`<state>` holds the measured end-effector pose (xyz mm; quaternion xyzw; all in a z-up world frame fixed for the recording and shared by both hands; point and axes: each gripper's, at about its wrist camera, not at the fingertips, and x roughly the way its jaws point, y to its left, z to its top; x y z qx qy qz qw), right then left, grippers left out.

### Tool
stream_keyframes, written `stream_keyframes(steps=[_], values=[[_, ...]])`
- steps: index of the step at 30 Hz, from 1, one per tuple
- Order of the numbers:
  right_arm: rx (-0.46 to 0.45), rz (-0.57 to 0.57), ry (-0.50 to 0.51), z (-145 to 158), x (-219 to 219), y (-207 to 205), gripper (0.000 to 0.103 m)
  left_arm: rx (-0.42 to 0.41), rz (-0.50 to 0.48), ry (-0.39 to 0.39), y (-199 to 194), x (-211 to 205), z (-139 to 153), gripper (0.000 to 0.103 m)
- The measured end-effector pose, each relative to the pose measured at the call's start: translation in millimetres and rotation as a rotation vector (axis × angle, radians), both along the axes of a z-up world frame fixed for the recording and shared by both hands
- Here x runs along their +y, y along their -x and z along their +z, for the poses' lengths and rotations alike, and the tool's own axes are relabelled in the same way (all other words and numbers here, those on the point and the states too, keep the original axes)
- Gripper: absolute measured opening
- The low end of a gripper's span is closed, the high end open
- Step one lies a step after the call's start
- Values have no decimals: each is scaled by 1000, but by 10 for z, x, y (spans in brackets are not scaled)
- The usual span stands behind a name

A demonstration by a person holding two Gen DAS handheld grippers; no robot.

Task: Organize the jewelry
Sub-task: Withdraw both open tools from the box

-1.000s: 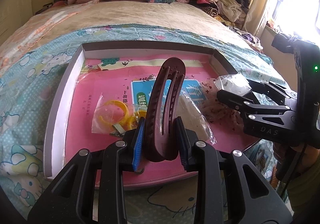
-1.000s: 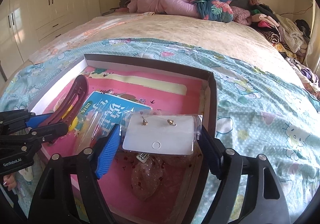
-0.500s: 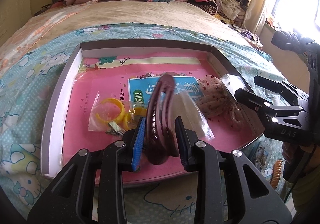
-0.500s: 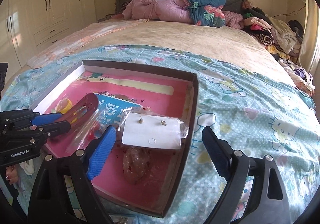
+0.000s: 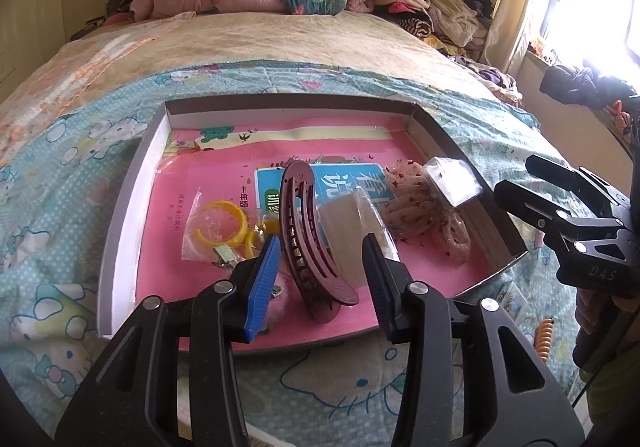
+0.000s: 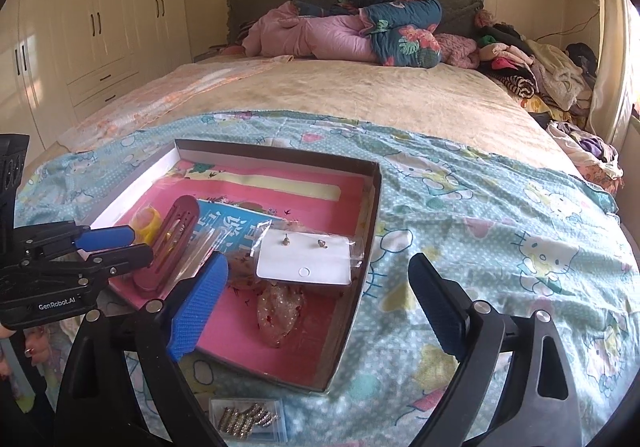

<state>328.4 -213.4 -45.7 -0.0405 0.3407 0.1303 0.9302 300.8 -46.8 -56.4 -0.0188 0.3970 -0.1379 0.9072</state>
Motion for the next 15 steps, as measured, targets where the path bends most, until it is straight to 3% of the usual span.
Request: stream_keyframes(steps=[15], values=[[-58,5,-14,281,-24,404,90,-73,43,13,330,132,275,63]])
